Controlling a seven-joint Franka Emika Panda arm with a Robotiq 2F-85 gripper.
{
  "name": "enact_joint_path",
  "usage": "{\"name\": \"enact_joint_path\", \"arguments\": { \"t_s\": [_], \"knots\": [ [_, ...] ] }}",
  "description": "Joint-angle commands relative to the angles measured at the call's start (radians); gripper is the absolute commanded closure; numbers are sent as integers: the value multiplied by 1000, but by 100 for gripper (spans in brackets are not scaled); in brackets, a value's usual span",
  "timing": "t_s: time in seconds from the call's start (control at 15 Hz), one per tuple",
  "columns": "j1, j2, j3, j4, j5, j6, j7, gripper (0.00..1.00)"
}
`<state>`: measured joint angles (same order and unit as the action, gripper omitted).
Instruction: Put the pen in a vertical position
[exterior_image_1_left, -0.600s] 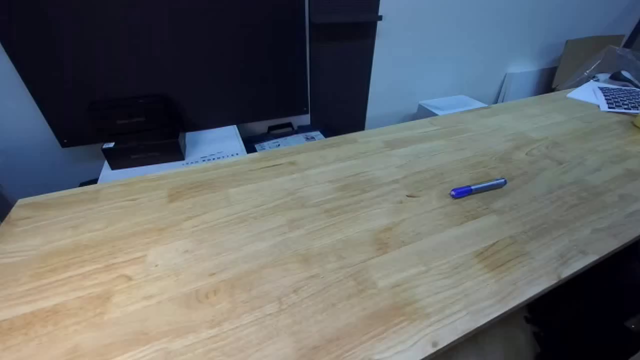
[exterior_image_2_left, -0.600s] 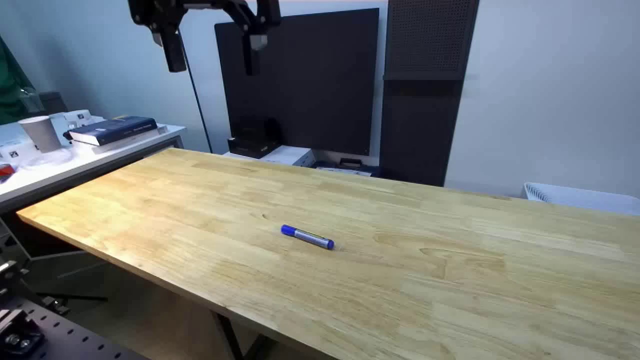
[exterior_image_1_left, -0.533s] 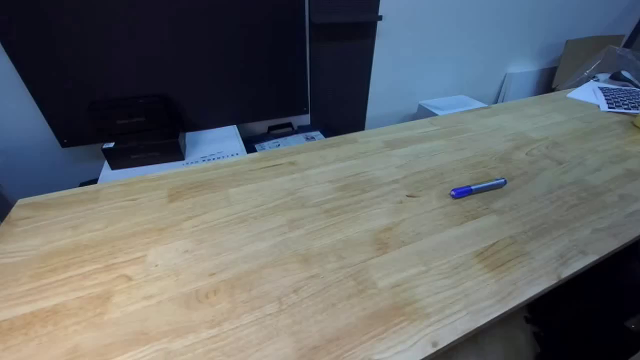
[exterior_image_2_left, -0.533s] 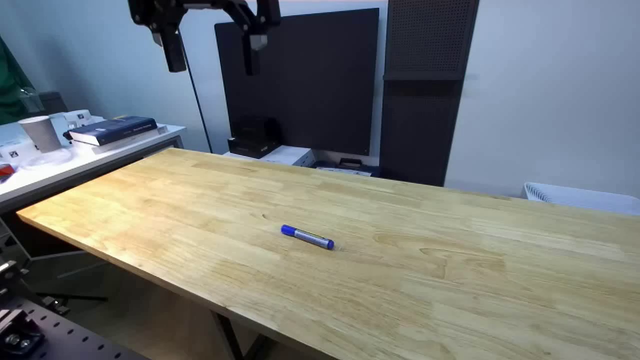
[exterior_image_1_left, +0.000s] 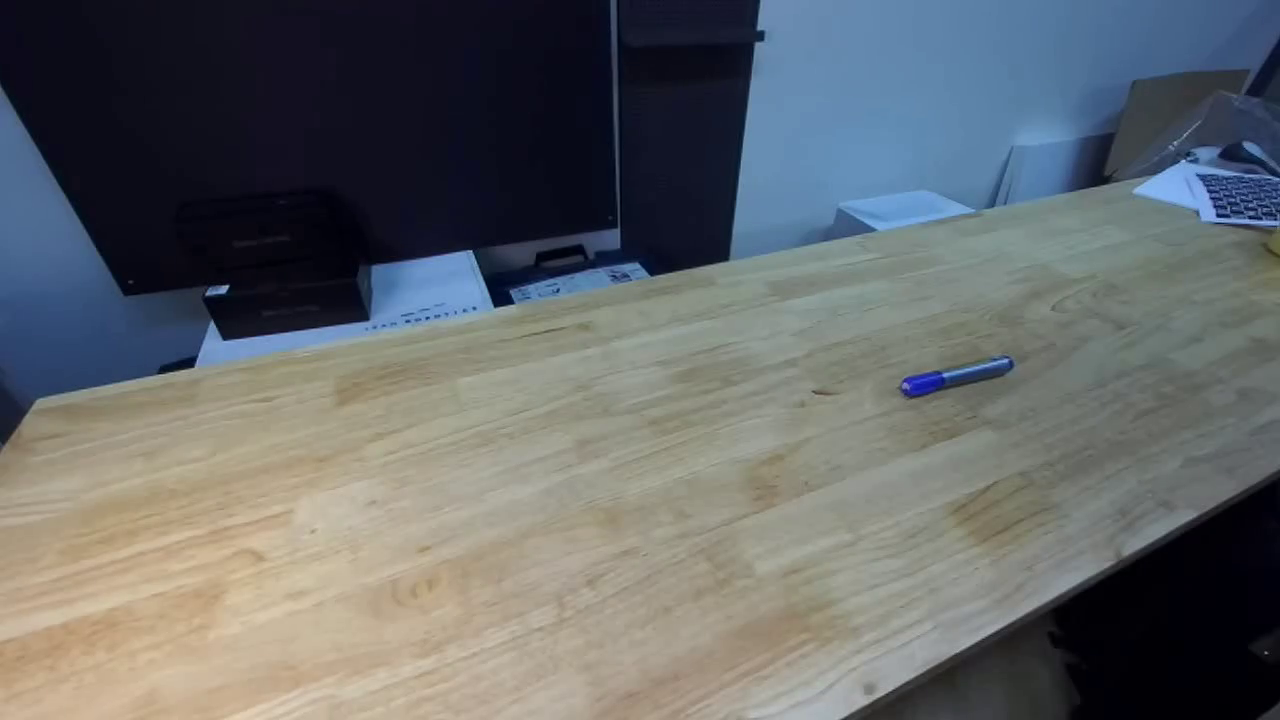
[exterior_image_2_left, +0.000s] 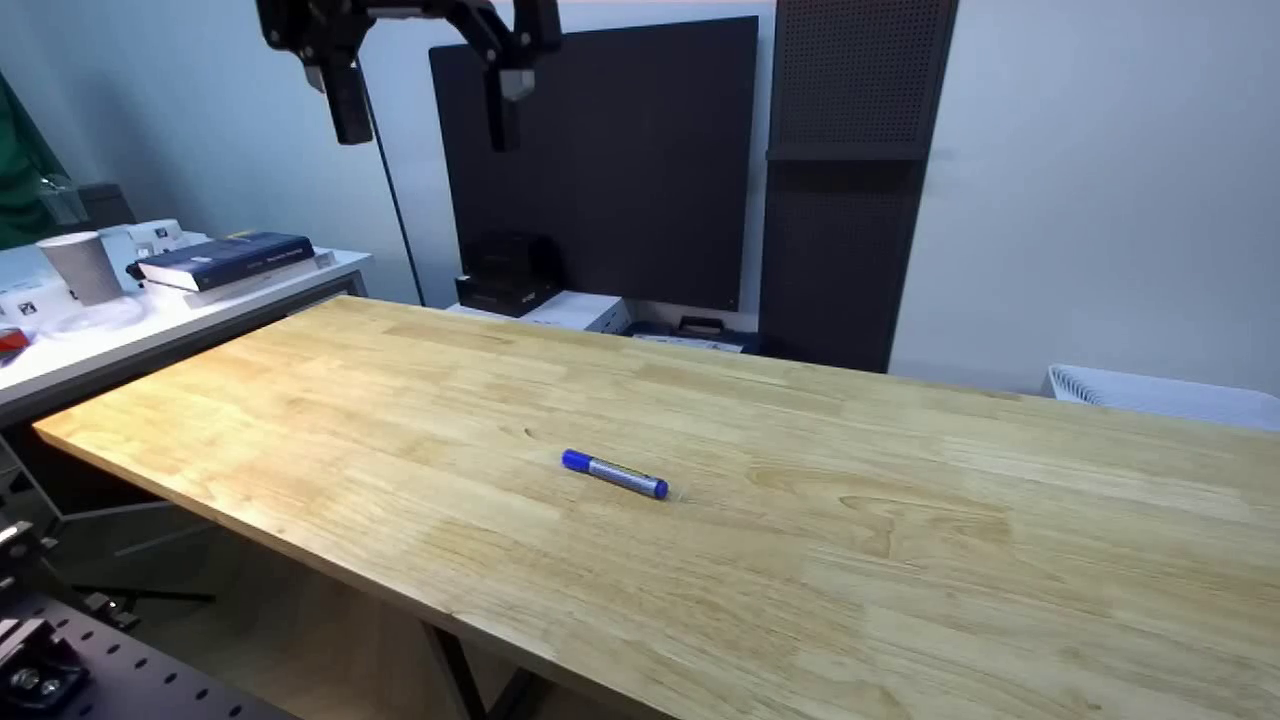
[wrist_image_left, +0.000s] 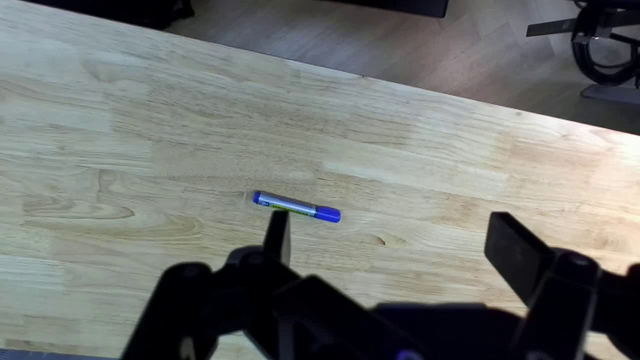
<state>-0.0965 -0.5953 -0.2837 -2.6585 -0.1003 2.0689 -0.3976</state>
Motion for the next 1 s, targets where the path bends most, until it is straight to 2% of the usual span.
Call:
{"name": "enact_joint_path", "arguments": {
  "t_s": [0.0,0.4,0.53,0.67,0.93],
  "knots": [
    [-10,2,10,1,7,-1,-5,0],
    [-10,2,10,1,7,-1,-5,0],
    [-16,-1,26,-25,-12,146,21,0],
    [-18,58,27,-26,-40,340,14,0],
    [-54,311,20,-11,-76,651,53,0]
  ]
}}
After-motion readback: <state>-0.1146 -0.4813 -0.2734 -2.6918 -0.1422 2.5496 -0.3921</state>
